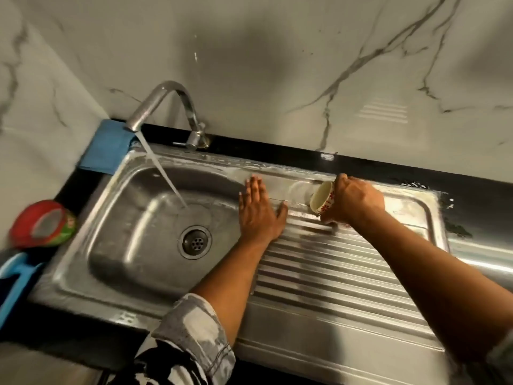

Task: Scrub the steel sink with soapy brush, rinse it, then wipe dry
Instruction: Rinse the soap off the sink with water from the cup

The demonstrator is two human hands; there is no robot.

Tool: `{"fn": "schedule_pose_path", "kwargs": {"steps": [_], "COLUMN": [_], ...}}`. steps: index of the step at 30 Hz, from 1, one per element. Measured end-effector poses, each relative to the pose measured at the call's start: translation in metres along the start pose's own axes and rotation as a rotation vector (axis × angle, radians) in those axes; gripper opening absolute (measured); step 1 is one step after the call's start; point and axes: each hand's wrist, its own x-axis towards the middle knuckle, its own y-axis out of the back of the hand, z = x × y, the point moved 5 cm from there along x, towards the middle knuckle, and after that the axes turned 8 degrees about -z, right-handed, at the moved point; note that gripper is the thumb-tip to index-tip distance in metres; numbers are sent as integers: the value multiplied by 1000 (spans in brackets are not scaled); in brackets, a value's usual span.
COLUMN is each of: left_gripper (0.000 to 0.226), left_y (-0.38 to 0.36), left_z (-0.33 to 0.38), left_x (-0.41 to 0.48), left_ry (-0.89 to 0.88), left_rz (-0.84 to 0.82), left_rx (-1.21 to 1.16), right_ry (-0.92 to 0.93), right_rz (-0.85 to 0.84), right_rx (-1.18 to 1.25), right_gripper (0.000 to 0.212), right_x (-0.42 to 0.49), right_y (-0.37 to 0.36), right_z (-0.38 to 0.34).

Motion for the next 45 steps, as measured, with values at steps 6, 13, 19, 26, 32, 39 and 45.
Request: {"fn": "schedule_pose_path", "kwargs": {"steps": [6,13,19,26,32,39,45], "left_gripper": [95,90,89,97,96,86,92], "left_y": [14,-20,-64,-50,-19,8,24], "left_z": [-24,103,161,110,40,-59,-148], "left_x": [-16,-78,-88,-71,-61,-84,-137], "left_ry": [107,-387,-624,-369,-238,35,90], "left_rz": [8,-97,-192,-131,-99,-209,-147], "left_rx": [-59,-111,143,72,83,68,132], "right_ry": [81,6,-169,-191,-79,19,56], "right_rz": [18,51,41,4,34,127,131], "right_rx": [144,516,179,-211,-263,-261,30], "right_gripper": [99,95,91,90,95,87,90], "right_x": [-11,-68,-101,-99,-88,-100,-120], "right_y": [4,-4,-11,-11,-15,-16,-30], "right_z": [-41,23,118,128,49,-27,-66]}}
